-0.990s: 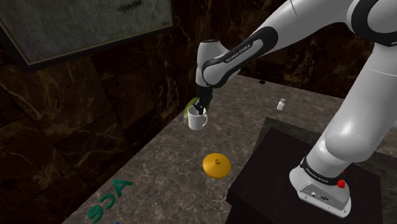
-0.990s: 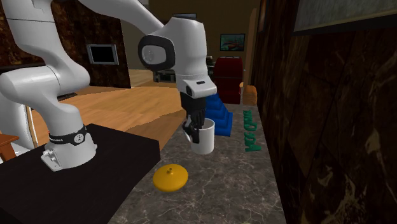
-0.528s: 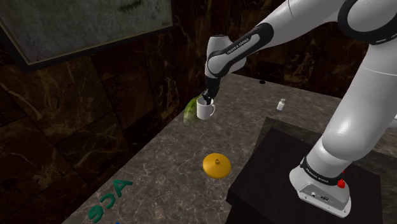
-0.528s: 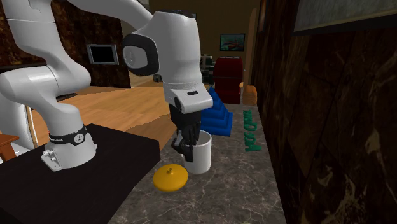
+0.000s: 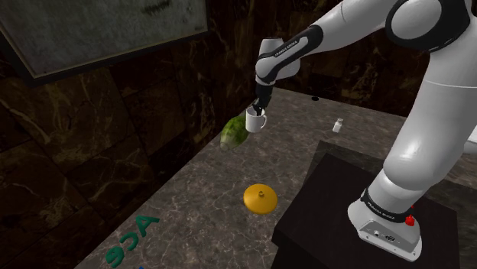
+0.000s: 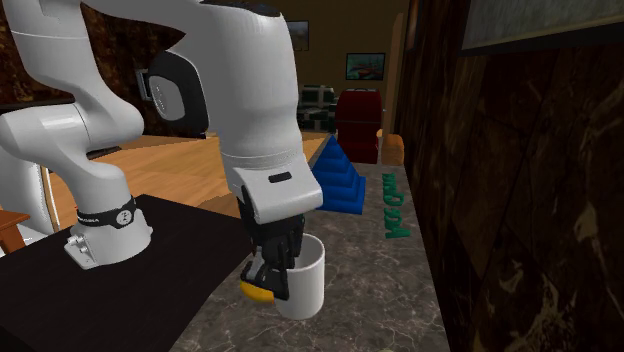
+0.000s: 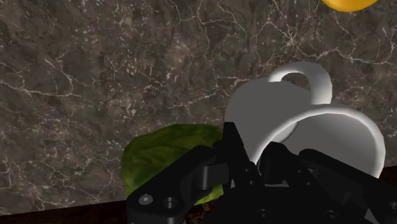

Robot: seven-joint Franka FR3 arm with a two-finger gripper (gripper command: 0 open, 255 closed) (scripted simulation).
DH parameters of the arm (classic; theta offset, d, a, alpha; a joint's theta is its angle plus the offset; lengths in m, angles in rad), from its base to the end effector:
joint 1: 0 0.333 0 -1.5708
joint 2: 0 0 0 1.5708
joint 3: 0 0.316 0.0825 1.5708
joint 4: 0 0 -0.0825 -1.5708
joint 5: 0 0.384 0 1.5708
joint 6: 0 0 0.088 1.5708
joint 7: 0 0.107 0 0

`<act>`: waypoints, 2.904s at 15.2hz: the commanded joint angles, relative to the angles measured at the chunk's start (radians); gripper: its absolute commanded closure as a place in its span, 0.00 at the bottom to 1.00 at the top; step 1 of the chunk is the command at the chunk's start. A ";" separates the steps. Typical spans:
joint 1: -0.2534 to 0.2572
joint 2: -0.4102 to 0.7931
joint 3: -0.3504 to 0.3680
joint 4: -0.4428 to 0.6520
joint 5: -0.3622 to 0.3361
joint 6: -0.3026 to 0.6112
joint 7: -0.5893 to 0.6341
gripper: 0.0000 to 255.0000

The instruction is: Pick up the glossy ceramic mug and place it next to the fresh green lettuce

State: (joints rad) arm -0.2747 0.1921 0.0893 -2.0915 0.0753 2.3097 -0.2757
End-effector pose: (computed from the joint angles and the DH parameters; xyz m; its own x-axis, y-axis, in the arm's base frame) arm 0.5668 -0.1058 0.3346 0.9984 0.0370 0.0437 0.0398 -0.9971 -0.0645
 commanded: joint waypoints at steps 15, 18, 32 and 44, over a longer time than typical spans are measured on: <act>0.001 0.149 -0.004 -0.025 -0.003 0.174 -0.014 1.00; 0.001 0.181 -0.004 -0.027 -0.004 0.207 -0.016 1.00; 0.006 0.341 -0.008 -0.011 -0.007 0.350 -0.023 1.00; 0.008 0.435 -0.010 0.015 -0.009 0.418 -0.027 1.00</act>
State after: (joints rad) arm -0.2666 0.6264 0.0791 -2.0767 0.0663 2.7275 -0.3030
